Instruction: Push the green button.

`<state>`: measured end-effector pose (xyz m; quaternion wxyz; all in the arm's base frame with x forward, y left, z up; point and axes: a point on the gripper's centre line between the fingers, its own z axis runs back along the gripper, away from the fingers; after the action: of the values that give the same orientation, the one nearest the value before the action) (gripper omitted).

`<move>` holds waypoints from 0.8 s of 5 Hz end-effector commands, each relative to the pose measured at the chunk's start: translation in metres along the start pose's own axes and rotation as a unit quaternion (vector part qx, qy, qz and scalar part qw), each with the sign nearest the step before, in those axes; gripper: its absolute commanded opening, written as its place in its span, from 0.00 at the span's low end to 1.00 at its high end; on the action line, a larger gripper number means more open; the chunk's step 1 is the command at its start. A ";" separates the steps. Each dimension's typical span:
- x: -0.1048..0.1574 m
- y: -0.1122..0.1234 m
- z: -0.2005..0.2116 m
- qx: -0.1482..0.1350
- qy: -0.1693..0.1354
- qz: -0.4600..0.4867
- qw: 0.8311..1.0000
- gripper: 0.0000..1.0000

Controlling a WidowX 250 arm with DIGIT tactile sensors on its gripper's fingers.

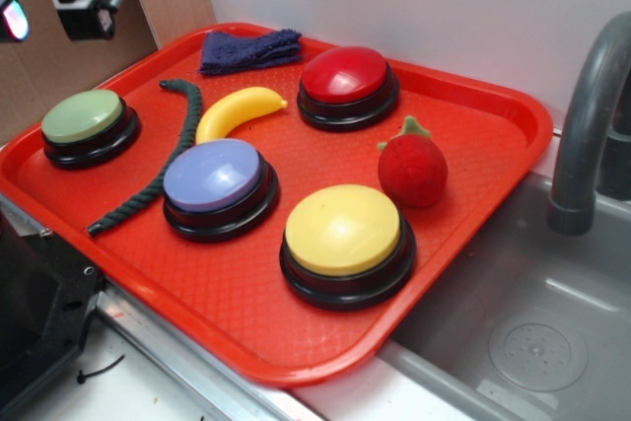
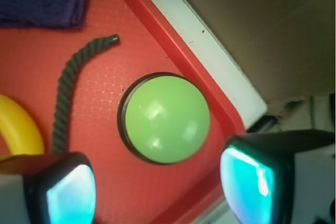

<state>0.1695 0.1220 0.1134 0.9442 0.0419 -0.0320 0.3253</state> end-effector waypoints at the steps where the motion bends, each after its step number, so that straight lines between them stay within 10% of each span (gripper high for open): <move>1: 0.009 0.004 -0.026 0.012 -0.002 -0.024 1.000 1.00; 4: 0.011 0.014 -0.059 0.002 0.023 -0.030 0.999 1.00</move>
<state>0.1763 0.1365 0.0502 0.9560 0.0330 0.0019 0.2916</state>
